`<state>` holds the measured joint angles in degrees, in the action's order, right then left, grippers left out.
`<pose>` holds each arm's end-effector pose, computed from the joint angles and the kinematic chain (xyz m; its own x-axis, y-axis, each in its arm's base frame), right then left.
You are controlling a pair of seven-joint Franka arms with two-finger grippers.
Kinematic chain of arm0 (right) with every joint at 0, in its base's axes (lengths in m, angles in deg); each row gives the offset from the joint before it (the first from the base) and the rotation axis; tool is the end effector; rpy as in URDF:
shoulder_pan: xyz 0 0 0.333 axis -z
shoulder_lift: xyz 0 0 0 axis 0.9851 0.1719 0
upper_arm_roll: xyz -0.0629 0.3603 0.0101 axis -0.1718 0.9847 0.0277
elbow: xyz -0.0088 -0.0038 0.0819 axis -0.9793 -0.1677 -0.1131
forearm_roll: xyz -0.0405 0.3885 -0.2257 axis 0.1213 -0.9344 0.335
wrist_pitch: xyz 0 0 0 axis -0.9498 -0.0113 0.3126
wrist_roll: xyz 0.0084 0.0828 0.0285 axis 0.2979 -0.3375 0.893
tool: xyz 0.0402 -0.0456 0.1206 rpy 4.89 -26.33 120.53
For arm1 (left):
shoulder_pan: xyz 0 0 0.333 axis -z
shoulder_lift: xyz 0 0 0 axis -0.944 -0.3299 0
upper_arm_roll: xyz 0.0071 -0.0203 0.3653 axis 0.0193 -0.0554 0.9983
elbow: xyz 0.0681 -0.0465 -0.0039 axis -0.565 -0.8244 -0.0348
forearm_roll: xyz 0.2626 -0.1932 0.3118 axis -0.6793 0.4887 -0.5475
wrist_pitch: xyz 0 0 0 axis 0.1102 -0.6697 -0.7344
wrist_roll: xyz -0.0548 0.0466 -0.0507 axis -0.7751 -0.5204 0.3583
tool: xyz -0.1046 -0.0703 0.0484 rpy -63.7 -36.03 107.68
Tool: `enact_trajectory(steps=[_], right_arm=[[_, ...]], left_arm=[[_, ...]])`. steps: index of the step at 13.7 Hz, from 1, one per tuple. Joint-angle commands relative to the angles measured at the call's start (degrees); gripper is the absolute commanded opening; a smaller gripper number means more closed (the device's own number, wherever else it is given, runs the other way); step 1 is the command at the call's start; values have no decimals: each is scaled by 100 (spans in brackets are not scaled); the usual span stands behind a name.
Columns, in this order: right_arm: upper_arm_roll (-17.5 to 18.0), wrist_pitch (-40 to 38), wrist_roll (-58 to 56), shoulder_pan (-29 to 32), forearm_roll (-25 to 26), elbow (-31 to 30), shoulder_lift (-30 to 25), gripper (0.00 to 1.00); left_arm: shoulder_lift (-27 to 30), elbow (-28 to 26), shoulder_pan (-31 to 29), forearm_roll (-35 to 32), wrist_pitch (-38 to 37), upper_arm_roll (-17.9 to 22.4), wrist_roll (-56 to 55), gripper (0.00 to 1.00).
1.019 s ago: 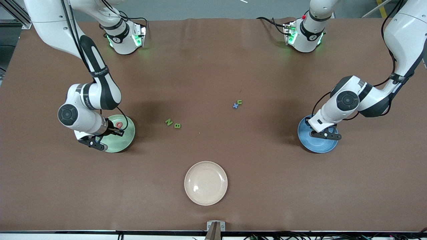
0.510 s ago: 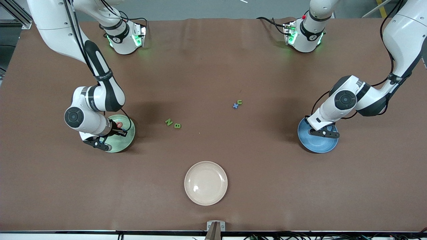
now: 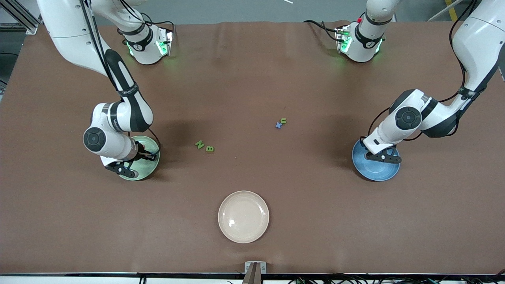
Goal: Sort upper and lower case letters into plates
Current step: 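Drop the q in the blue plate while the right gripper drops the O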
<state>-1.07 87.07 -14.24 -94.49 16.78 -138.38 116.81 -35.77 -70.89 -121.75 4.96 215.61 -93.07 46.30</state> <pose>0.6277 0.0785 0.1524 0.9287 -0.3381 -0.1523 -0.3389 -0.9406 0.0214 0.5805 -0.0518 0.1568 0.9769 -0.1982 -0.0798 -0.2056 -0.9736 -0.0988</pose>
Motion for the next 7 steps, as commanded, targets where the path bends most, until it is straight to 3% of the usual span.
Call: enact_trajectory(steps=[1, 4, 7], right_arm=[[-17, -646, 40, -20, -97, 289, -185, 100], [-9, -1579, 723, -194, -97, 870, -335, 100], [-9, -1215, 1788, -985, -97, 863, -300, 100]], left_arm=[[108, 42, -49, -118, 29, -251, -94, 100], [99, 218, -40, -21, -339, -822, -566, 100], [73, 271, 380, 146, -446, -1140, -1541, 100]])
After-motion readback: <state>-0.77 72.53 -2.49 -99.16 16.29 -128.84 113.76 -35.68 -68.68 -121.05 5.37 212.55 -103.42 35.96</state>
